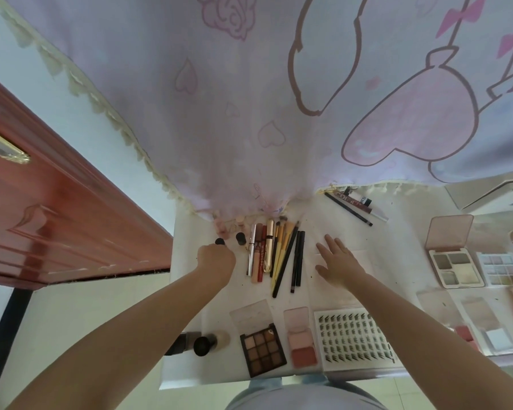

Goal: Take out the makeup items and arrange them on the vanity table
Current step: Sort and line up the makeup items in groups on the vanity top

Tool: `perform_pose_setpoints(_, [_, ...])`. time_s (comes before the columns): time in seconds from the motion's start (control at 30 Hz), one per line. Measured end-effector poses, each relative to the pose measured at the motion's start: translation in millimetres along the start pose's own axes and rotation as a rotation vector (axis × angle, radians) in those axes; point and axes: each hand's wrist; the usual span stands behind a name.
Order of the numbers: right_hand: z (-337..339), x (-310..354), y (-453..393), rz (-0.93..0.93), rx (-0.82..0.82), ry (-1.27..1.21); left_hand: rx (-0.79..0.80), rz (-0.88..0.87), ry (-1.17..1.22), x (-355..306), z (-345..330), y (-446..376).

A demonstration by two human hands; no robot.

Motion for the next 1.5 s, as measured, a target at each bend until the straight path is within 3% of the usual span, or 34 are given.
perform_pose_setpoints(0.17, [15,-9,6,0.054,-0.124,-0.125,-0.157,0.008,0.040,-6,2,12])
perform_pose_setpoints(0.33, [36,-35,6,-0.077,-0.344,-0.150,-0.303,-0.025,0.133,-27,12,27])
perform_pose_setpoints(0.5, [53,-55,-6,-0.263,-0.345,-0.157,-0.398,-0.206,0.210,-47,17,26])
perform_pose_setpoints(0.67, [52,-58,-15,-0.292,-0.328,-0.111,-0.408,-0.278,0.376,-73,10,17])
perform_pose_setpoints(0.8, [47,-58,-7,-0.205,-0.368,-0.185,-0.362,-0.329,0.353,-88,4,14])
perform_pose_setpoints(0.93, [51,-55,26,0.022,-0.384,-0.258,-0.383,-0.295,0.365,-96,19,17])
perform_pose_setpoints(1.07, [64,-49,72,0.310,-0.304,-0.168,-0.843,-0.281,0.284,-94,47,24])
perform_pose_setpoints(1.17, [71,-41,97,0.412,-0.283,-0.159,-1.011,-0.267,0.195,-86,61,27])
perform_pose_setpoints(1.33, [77,-45,120,0.372,-0.187,-0.267,-0.995,-0.491,0.124,-76,65,42])
perform_pose_setpoints(1.5, [80,-52,129,0.362,-0.133,-0.275,-0.945,-0.521,0.025,-68,72,48])
Point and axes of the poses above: each hand's wrist, its own y-axis away from the middle knuckle, its own z-axis out of the back of the hand, x = y × z, and after that the axes turned 14 degrees about x, right-handed
